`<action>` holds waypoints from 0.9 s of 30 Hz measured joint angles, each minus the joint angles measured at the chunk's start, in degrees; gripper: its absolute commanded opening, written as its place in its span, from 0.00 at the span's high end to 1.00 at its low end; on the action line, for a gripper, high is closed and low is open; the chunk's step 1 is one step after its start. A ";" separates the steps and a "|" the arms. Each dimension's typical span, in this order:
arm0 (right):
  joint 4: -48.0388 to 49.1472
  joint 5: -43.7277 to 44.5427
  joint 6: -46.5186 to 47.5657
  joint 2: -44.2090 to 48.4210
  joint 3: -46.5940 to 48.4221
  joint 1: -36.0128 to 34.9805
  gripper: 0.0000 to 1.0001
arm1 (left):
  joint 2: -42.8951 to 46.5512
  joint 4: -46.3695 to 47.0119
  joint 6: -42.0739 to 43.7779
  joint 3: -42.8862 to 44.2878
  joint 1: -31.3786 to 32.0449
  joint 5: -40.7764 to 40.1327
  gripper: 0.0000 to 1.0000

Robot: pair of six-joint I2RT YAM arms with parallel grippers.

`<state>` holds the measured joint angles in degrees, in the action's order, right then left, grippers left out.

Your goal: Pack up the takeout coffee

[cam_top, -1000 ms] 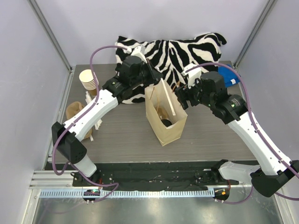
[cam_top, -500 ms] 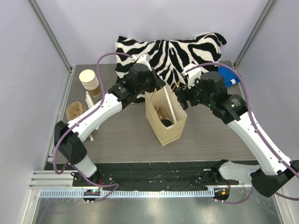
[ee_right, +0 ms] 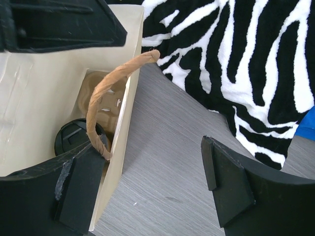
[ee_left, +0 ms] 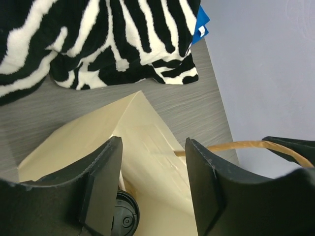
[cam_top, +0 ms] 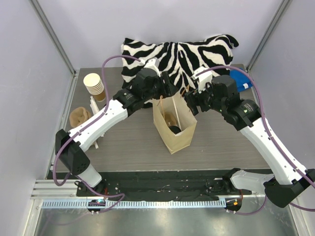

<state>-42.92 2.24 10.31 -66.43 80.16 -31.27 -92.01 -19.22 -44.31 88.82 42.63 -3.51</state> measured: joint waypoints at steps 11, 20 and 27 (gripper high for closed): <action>-0.02 0.00 -0.42 -0.59 0.96 0.00 0.14 | 3.91 -4.59 12.48 7.28 -0.13 -2.84 0.03; 0.17 -0.04 -1.66 -1.22 6.32 0.02 0.10 | 4.63 -15.23 19.58 16.26 -8.57 -1.79 0.00; 0.63 -0.70 -3.19 -1.03 7.67 0.98 0.09 | 3.41 -26.38 21.05 25.14 -20.52 2.62 0.00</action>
<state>-42.28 1.54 7.11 -67.46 87.83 -30.28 -88.60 -45.60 -23.27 113.95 22.11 -0.89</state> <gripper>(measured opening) 0.908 0.996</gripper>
